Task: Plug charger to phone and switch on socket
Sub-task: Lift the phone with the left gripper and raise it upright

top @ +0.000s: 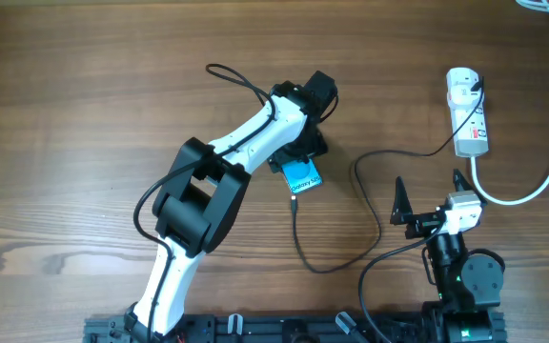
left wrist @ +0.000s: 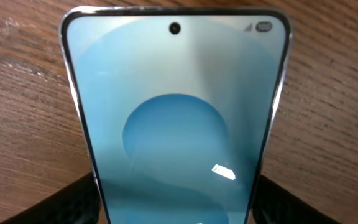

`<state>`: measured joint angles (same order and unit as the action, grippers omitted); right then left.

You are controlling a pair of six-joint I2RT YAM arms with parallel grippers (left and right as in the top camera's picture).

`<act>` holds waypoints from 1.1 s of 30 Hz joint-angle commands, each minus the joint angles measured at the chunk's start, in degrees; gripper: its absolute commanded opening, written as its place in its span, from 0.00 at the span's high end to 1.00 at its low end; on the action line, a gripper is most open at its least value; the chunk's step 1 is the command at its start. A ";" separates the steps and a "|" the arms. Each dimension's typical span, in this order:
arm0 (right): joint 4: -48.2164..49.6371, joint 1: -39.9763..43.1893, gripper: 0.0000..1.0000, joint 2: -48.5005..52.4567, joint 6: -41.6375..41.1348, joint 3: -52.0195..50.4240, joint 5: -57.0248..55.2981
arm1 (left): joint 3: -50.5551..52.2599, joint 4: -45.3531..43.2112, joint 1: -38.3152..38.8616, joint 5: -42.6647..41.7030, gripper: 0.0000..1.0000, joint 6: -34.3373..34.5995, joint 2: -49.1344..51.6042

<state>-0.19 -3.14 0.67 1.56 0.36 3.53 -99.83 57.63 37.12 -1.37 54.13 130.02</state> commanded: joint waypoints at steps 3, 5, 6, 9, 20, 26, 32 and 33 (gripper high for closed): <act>0.22 -0.28 0.00 -0.24 -0.46 -0.07 -0.55 | 1.57 -0.15 -0.04 -1.75 0.27 0.11 1.22; 0.20 -0.28 0.00 -0.24 -0.48 -0.07 -0.55 | 1.57 0.22 -0.66 -1.77 0.29 0.11 0.66; 0.20 -0.28 0.00 -0.24 -0.46 -0.07 -0.55 | 1.55 0.48 -1.01 -1.77 0.28 0.11 0.20; 0.22 -0.28 0.00 -0.24 -0.46 -0.07 -0.57 | 1.55 1.99 -2.49 -2.05 0.29 0.13 -2.05; 0.22 -0.28 0.00 -0.24 -0.44 -0.07 -0.55 | 1.55 4.96 -14.93 -40.00 0.31 -11.06 -10.97; 0.22 -0.28 0.00 -0.24 -0.44 -0.07 -0.55 | 1.57 4.96 -22.93 -65.44 0.32 -17.97 -10.97; 0.22 -0.28 0.00 -0.24 -0.46 -0.07 -0.55 | 1.57 4.76 -28.94 -80.48 0.31 -20.98 -10.97; 0.20 -0.28 0.00 -0.24 -0.44 -0.07 -0.55 | 1.57 4.79 -29.44 -81.83 0.31 -21.00 -10.97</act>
<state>-0.19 -3.14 0.67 1.56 0.34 3.55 -98.08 62.52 8.91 -73.12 35.57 121.05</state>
